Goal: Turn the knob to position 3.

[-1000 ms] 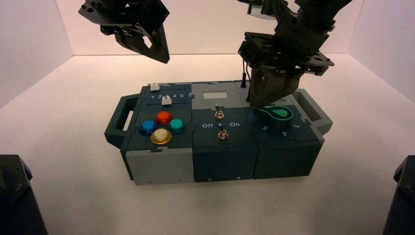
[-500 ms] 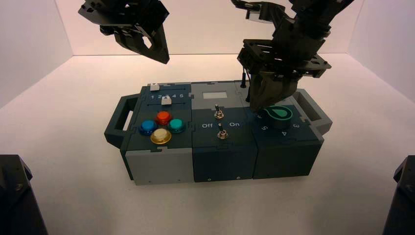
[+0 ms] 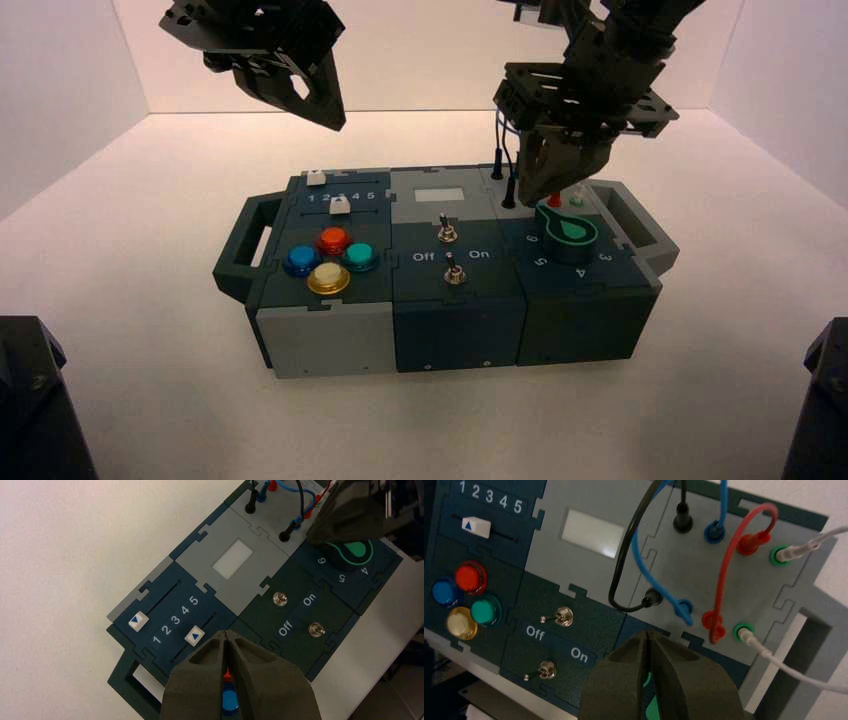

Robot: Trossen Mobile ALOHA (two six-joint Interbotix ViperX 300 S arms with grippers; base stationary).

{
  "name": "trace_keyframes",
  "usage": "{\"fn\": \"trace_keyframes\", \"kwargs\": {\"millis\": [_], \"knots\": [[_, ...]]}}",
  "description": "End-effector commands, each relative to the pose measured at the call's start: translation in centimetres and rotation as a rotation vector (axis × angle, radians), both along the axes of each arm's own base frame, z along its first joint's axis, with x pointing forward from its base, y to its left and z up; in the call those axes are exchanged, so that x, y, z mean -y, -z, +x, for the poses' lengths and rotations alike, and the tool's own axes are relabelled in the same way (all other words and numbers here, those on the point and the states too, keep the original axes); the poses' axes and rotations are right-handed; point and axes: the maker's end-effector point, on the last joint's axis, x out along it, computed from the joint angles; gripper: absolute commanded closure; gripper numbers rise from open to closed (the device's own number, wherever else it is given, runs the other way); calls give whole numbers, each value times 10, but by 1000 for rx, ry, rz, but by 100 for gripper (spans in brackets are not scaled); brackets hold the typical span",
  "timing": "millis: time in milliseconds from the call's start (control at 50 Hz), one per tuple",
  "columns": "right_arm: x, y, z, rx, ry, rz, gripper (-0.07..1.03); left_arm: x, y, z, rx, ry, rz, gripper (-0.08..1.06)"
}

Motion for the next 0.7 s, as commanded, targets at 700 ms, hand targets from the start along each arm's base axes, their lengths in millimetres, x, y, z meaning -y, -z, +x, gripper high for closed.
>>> {"fn": "trace_keyframes", "kwargs": {"millis": [700], "knots": [[-2, -19, 17, 45, 14, 22, 99, 8, -16, 7, 43, 17, -27, 101]]}}
